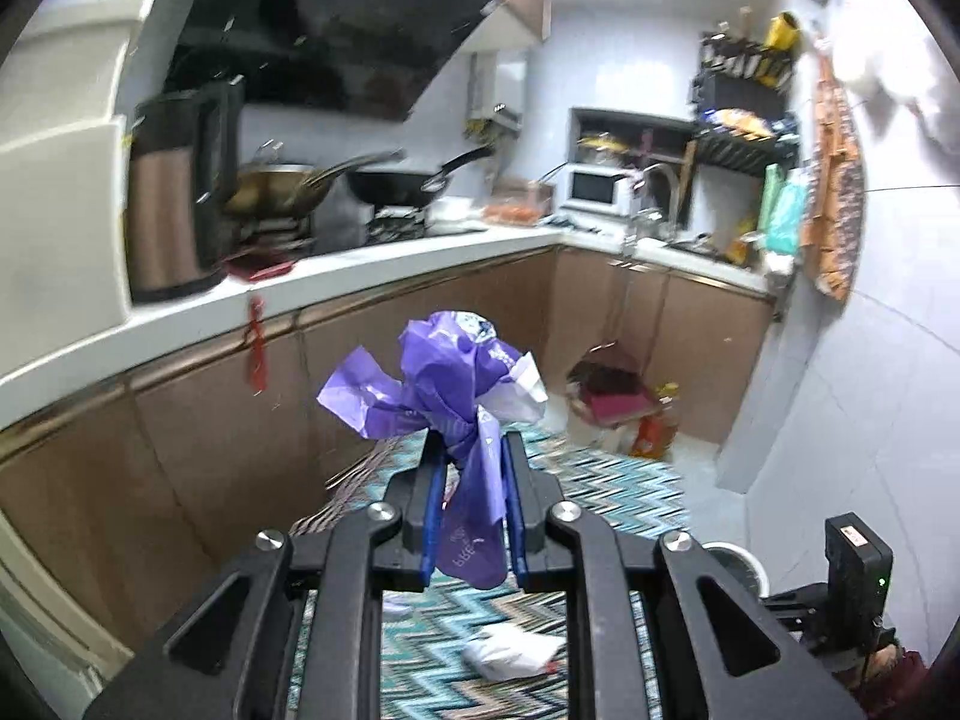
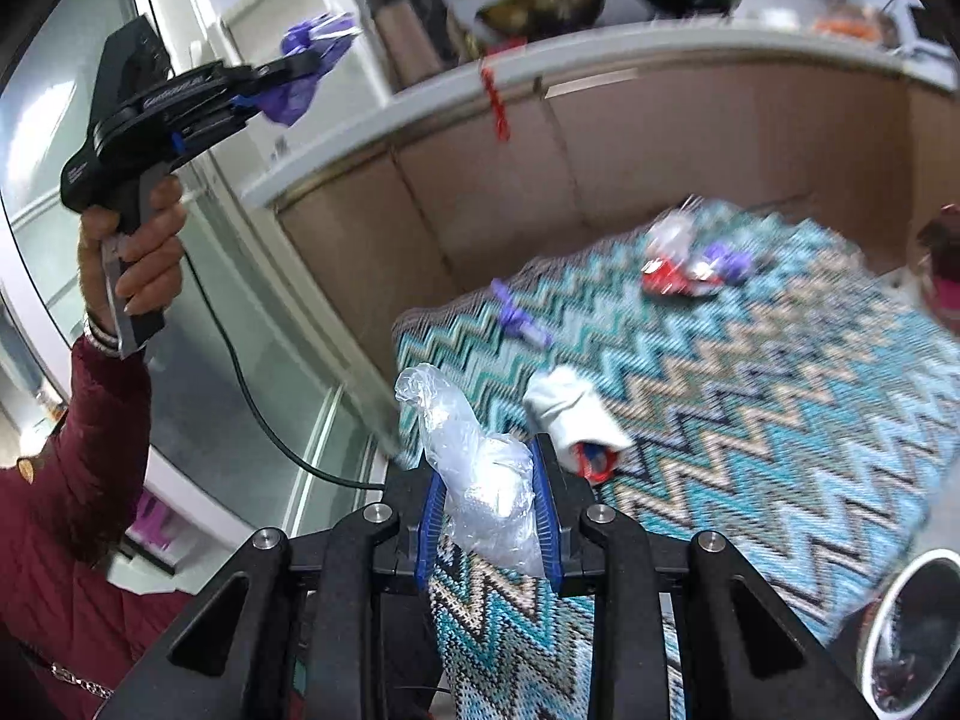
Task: Collect trash
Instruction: 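Carry the ribbon and plastic bag over the white bin and open both tools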
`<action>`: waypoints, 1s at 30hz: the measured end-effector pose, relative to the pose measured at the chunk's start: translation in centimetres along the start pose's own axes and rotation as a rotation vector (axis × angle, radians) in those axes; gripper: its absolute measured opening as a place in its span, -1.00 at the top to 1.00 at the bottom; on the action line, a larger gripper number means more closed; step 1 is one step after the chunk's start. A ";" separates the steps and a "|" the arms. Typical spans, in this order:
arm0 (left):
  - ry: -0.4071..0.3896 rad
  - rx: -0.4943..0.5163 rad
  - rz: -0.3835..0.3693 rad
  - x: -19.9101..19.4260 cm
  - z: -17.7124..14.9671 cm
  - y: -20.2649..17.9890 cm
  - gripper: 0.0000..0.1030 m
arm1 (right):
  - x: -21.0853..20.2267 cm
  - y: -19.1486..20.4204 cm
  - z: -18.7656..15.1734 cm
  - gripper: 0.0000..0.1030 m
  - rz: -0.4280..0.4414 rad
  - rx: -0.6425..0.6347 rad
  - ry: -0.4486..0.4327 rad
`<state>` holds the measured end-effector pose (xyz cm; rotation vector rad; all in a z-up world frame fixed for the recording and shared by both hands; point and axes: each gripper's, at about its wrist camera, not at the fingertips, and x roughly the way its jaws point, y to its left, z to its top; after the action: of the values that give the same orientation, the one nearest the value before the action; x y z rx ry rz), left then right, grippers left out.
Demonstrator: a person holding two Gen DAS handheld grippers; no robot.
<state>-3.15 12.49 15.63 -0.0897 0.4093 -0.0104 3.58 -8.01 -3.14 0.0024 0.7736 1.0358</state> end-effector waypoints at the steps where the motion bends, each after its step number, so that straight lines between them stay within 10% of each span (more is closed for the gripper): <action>1: -0.004 0.006 -0.020 -0.1 0.2 -0.9 0.68 | -1.3 -0.1 0.1 0.48 -0.027 0.008 -0.029; 16: 0.204 0.138 -0.379 11.3 -4.1 -19.5 0.68 | -16.0 -10.6 -3.0 0.47 -0.424 0.310 -0.357; 30: 0.517 0.312 -0.545 27.8 -13.8 -37.8 0.68 | -19.3 -26.5 -10.9 0.46 -0.714 0.632 -0.317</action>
<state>17.20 -27.11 -4.67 0.1157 0.8833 -0.6444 12.43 -40.82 -9.38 0.3963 0.7014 0.0831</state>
